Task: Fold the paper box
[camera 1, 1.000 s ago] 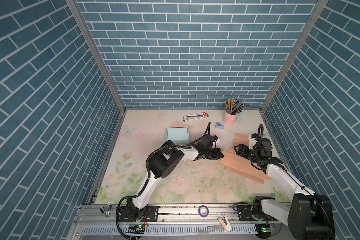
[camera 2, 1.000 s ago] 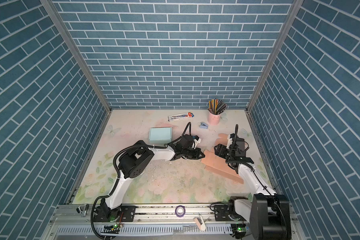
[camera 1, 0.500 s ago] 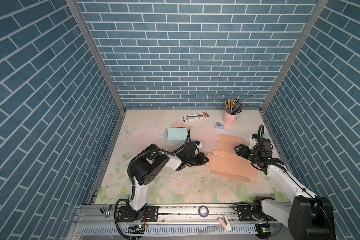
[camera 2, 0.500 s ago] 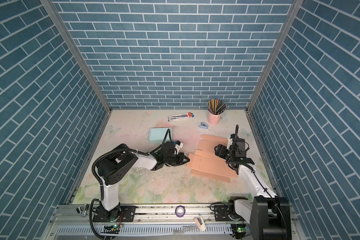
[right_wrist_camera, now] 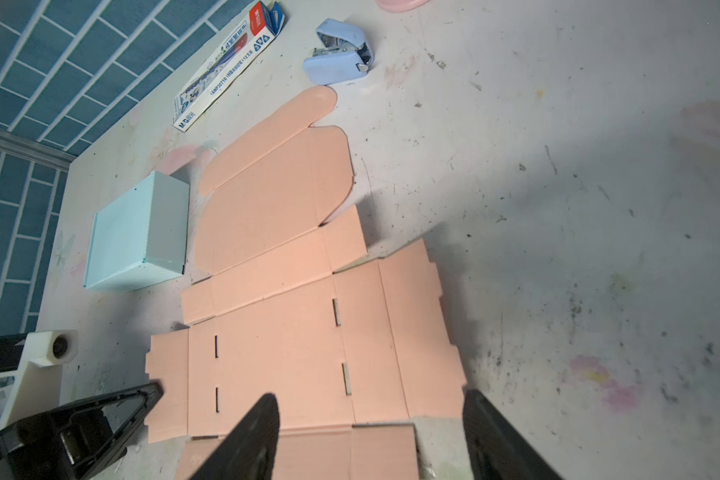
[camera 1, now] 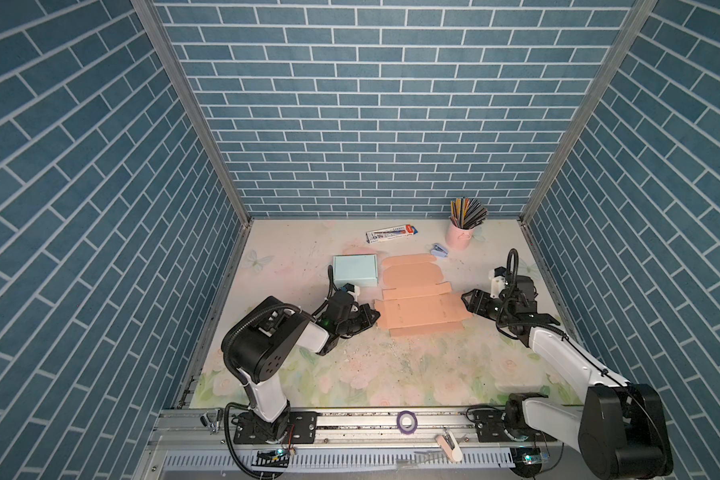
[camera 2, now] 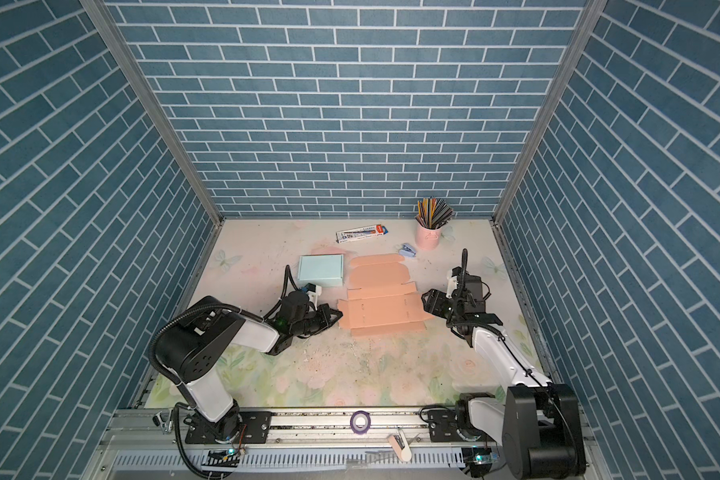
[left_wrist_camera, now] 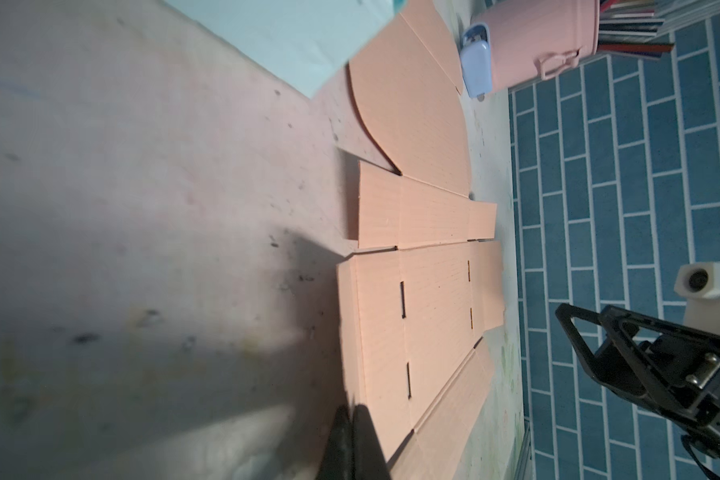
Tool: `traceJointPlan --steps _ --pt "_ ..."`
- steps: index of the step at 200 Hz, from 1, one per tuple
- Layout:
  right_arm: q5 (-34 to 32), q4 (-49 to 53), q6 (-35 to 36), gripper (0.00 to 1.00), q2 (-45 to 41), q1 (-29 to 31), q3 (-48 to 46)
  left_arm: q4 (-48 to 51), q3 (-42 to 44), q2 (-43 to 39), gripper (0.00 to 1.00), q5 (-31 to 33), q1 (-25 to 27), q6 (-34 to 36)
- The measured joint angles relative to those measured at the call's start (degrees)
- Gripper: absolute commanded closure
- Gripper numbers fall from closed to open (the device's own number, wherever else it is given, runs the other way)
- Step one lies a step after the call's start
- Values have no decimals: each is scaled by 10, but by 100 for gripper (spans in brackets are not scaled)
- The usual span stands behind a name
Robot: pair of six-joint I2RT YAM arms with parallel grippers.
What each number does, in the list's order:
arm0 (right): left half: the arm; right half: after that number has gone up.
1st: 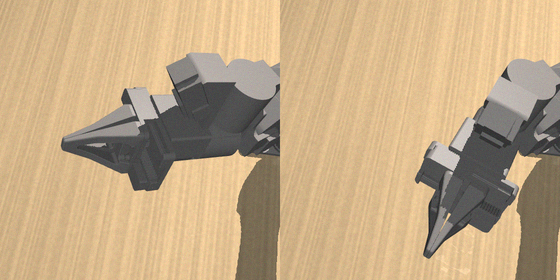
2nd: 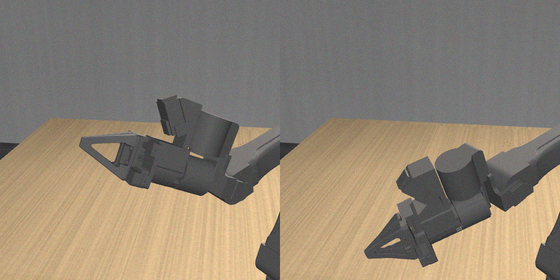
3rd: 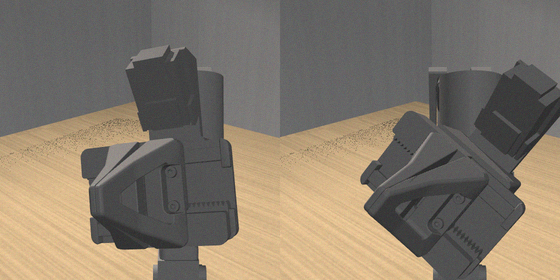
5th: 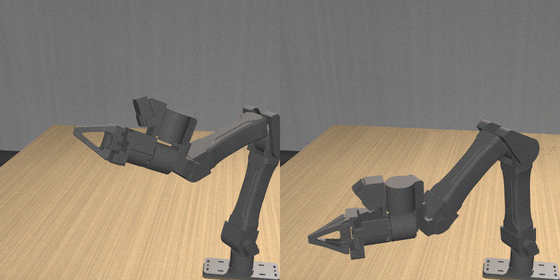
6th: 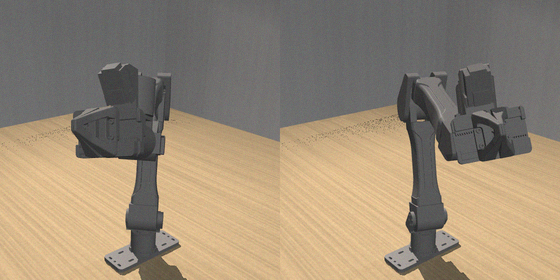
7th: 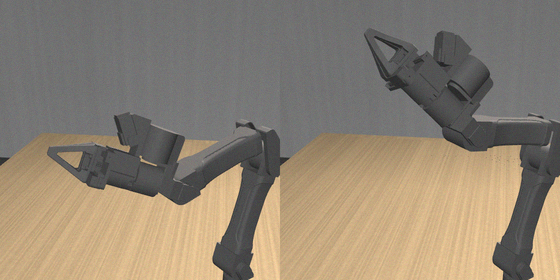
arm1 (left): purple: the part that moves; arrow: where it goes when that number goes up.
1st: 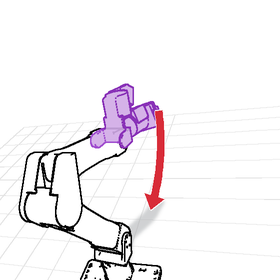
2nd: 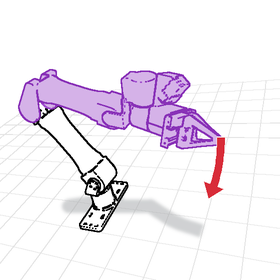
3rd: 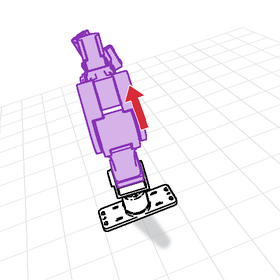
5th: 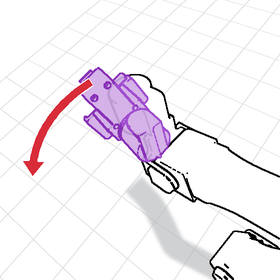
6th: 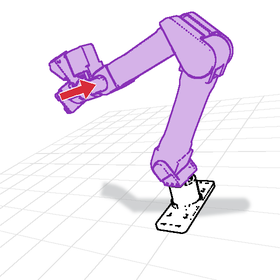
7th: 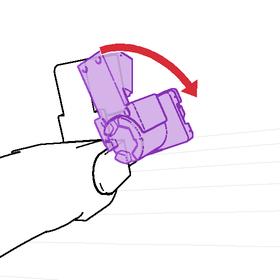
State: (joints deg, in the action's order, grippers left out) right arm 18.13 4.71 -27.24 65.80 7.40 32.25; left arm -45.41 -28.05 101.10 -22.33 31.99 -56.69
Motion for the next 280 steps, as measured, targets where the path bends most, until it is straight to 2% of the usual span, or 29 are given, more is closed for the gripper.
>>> traceJointPlan --steps 66,120,144,182,223,244,280 --pt "-6 -13 -3 30 12 26 0 -16 58 -45 100 11 -49 1" --pt "0 -20 -30 28 26 47 0 25 70 -92 100 24 -56 11" --pt "17 -37 -74 24 10 69 -23 31 66 -93 100 37 -35 6" --pt "33 -48 -173 20 -71 113 -121 44 34 -90 100 65 33 -10" --pt "29 -51 -284 18 -161 118 -211 40 9 -64 100 83 78 -36" --pt "24 -42 -316 18 -200 122 -227 37 6 -57 100 93 91 -45" --pt "19 -66 -346 19 -186 122 -234 13 5 -44 100 101 96 -71"
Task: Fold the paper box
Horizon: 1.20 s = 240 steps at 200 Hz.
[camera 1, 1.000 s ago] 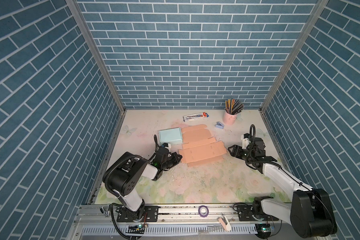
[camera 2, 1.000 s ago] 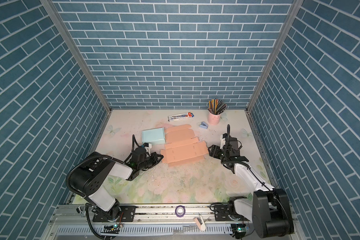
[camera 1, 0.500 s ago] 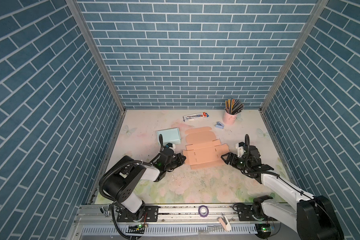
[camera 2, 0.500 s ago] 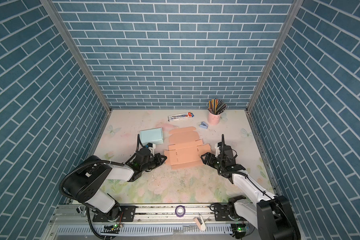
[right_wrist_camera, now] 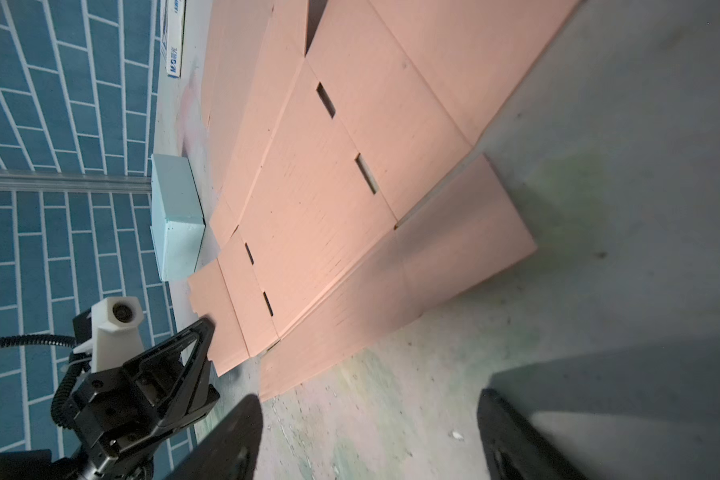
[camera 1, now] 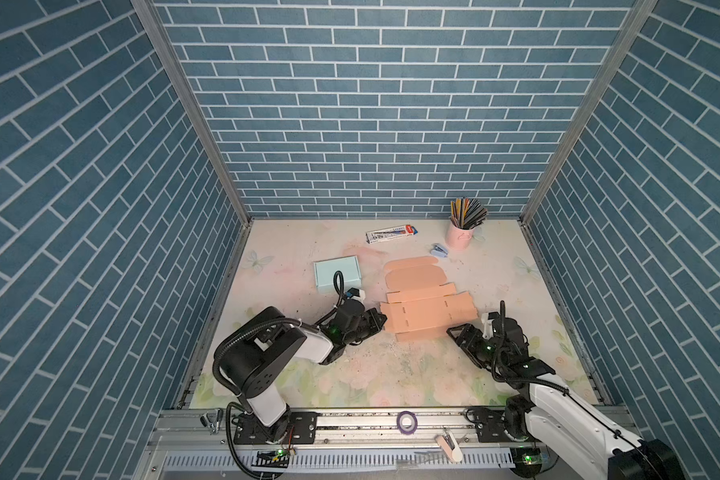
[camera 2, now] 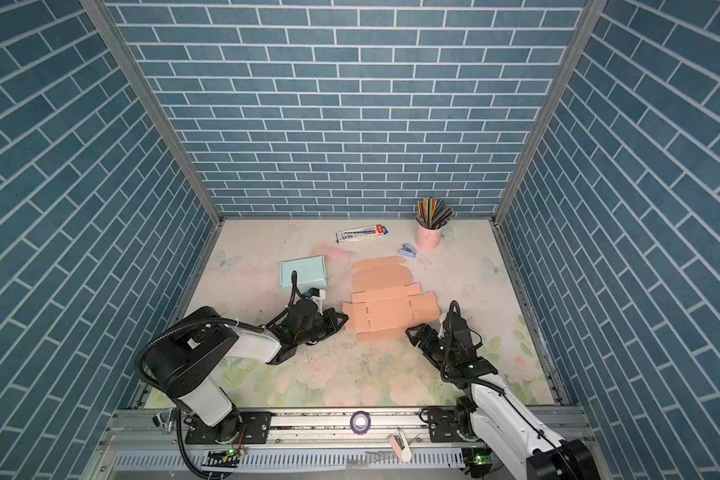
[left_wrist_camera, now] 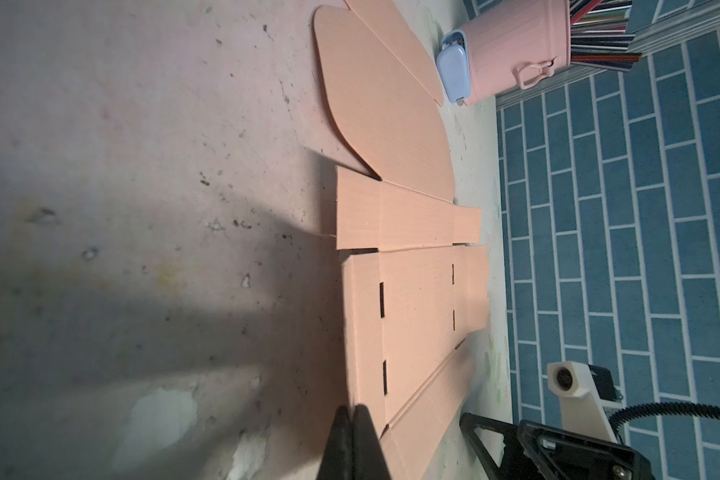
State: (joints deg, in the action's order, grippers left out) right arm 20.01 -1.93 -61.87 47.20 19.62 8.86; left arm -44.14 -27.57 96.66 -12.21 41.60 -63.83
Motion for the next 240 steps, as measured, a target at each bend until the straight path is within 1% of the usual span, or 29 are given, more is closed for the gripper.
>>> traceJointPlan --steps 55,86,100,120,146,168,214,240 --pt "2 -169 -14 22 153 0 19 -4 -8 -2 100 9 21 -13" --pt "1 -228 -24 29 198 0 20 -3 -8 -10 100 19 23 -13" --pt "-3 -236 -27 33 205 0 20 -3 -8 -10 100 21 23 -13" --pt "-14 -235 -30 42 207 0 19 -3 -8 -10 100 19 23 -13" --pt "-29 -232 -33 50 209 0 18 -6 -14 -3 99 13 24 -14" --pt "-41 -233 -34 61 216 0 18 -8 -17 5 99 6 27 -14" --pt "-54 -245 -39 71 233 0 18 -6 -17 7 97 -6 36 -13" --pt "-60 -244 -40 81 236 0 18 0 -17 7 94 -9 36 -11"
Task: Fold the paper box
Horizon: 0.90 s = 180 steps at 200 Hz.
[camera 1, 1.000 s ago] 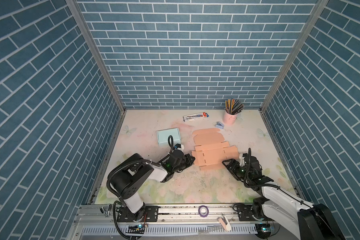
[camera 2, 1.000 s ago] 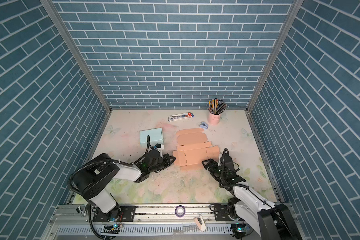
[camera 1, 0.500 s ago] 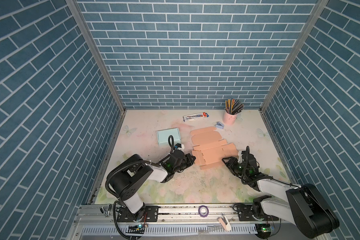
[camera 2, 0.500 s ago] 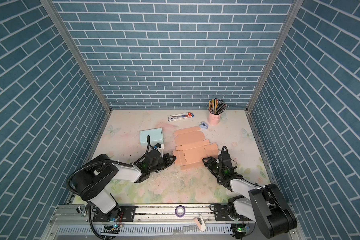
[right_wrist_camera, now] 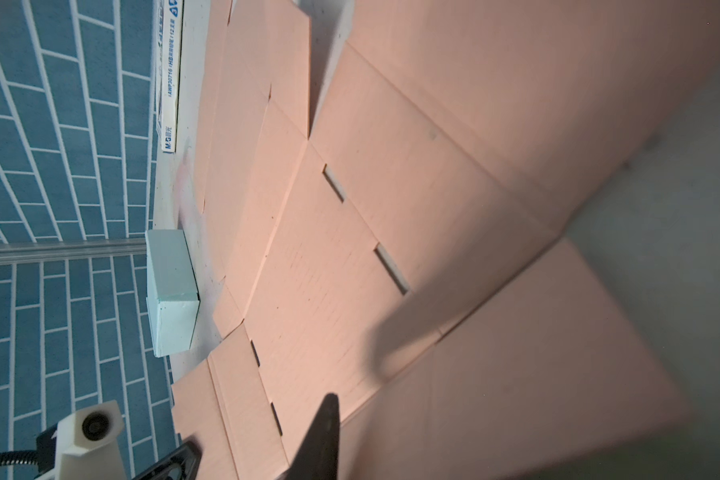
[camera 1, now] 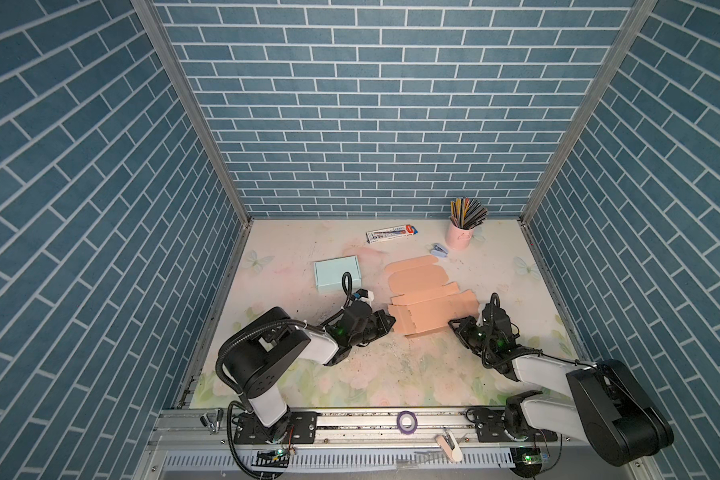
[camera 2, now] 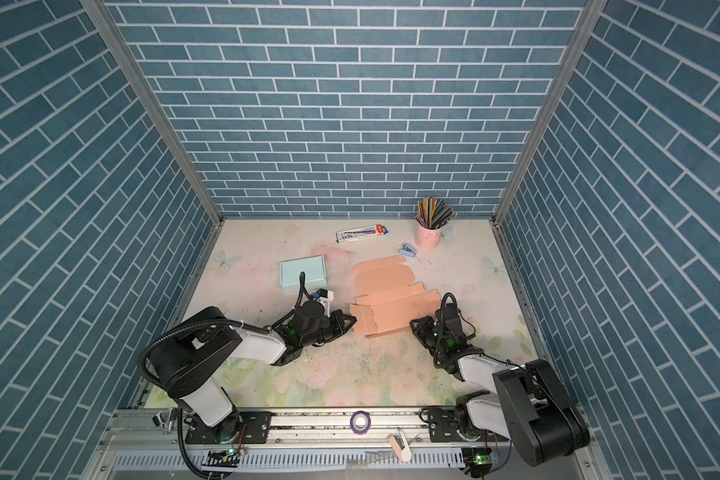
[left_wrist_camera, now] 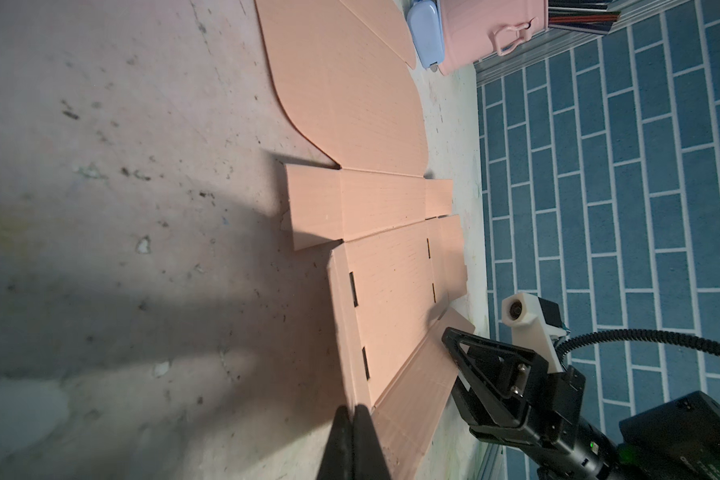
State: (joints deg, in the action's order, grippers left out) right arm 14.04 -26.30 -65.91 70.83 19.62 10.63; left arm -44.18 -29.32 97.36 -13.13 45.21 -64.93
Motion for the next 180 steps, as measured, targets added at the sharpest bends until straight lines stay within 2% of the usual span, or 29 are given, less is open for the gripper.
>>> traceJointPlan --steps 18,45,66,101,138,162,180 --pt "-5 4 -1 85 0 0 0 6 0 0 87 -5 1 3" --pt "-10 11 1 88 -4 -2 1 10 3 0 67 -18 2 10" --pt "-16 34 8 91 -27 -8 2 15 11 -5 59 -24 0 21" --pt "-32 120 52 92 -96 -21 26 63 18 -50 57 -30 0 57" --pt "-70 257 151 92 -168 -30 87 148 18 -141 56 -23 -1 114" --pt "-87 342 227 92 -150 -35 157 217 12 -185 55 -10 -2 156" --pt "-93 395 289 92 -97 -36 219 276 -2 -211 55 6 -2 190"
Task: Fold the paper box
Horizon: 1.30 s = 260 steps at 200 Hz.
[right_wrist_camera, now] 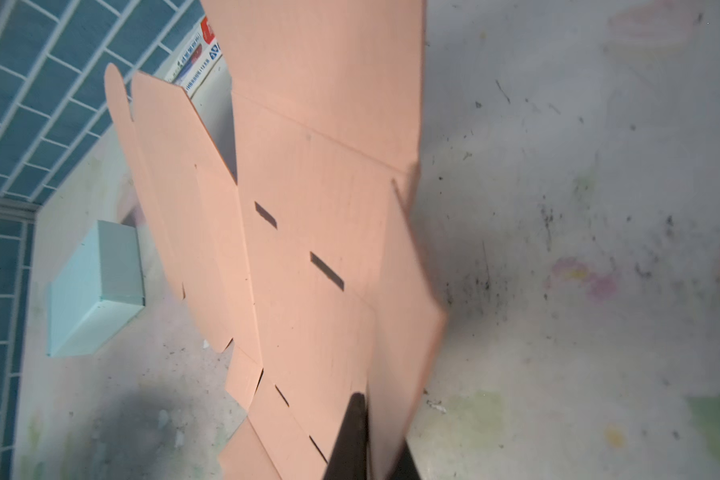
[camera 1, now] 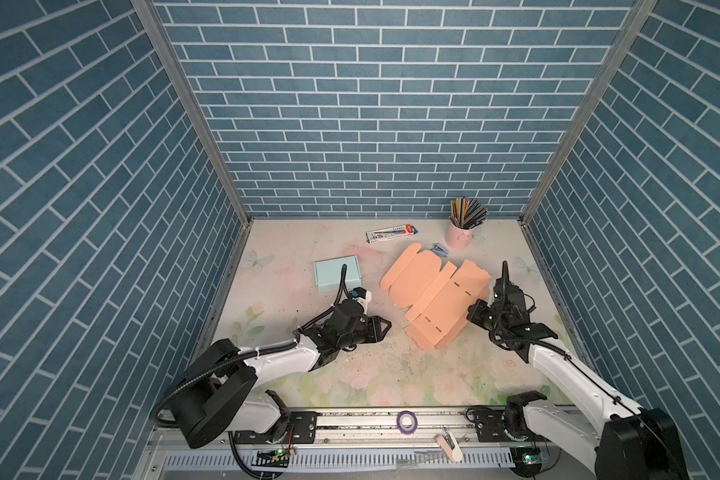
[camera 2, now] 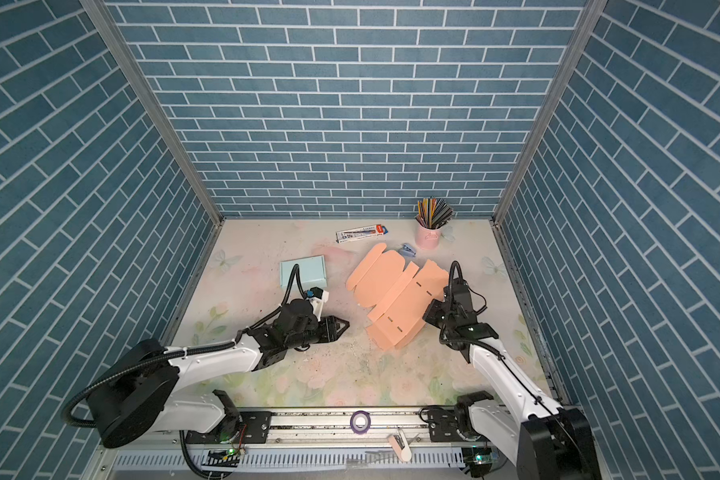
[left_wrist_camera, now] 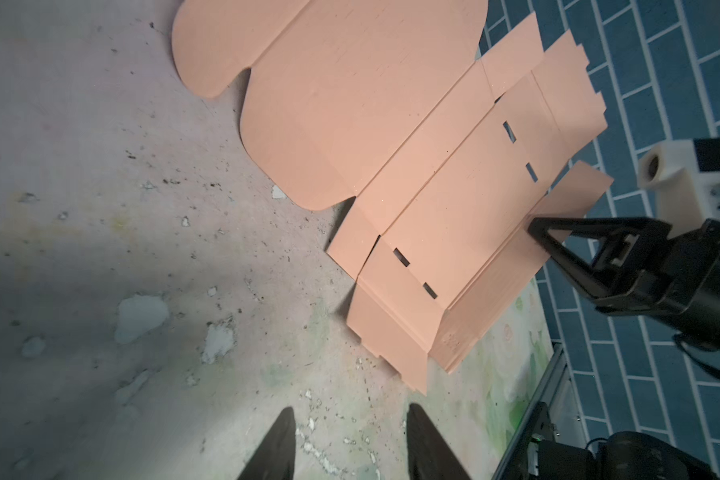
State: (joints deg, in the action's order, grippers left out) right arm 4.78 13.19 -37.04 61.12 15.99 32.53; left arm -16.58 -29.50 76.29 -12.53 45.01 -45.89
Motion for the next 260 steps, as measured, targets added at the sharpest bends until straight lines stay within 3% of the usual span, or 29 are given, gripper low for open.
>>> traceJointPlan --steps 51,114,169,188,221,260 --pt "28 90 122 88 151 -10 114 92 -30 -54 54 47 0 62" --pt "30 158 237 88 311 -13 240 129 -30 -68 53 69 -13 81" --pt "54 183 299 84 373 3 283 129 -32 -63 51 57 -57 97" --pt "58 186 309 78 389 25 301 129 -41 -42 51 54 -59 108" --pt "57 186 311 52 394 38 308 129 -51 -8 51 47 -61 120" --pt "69 172 291 46 373 23 283 129 -51 -4 50 45 -62 127"
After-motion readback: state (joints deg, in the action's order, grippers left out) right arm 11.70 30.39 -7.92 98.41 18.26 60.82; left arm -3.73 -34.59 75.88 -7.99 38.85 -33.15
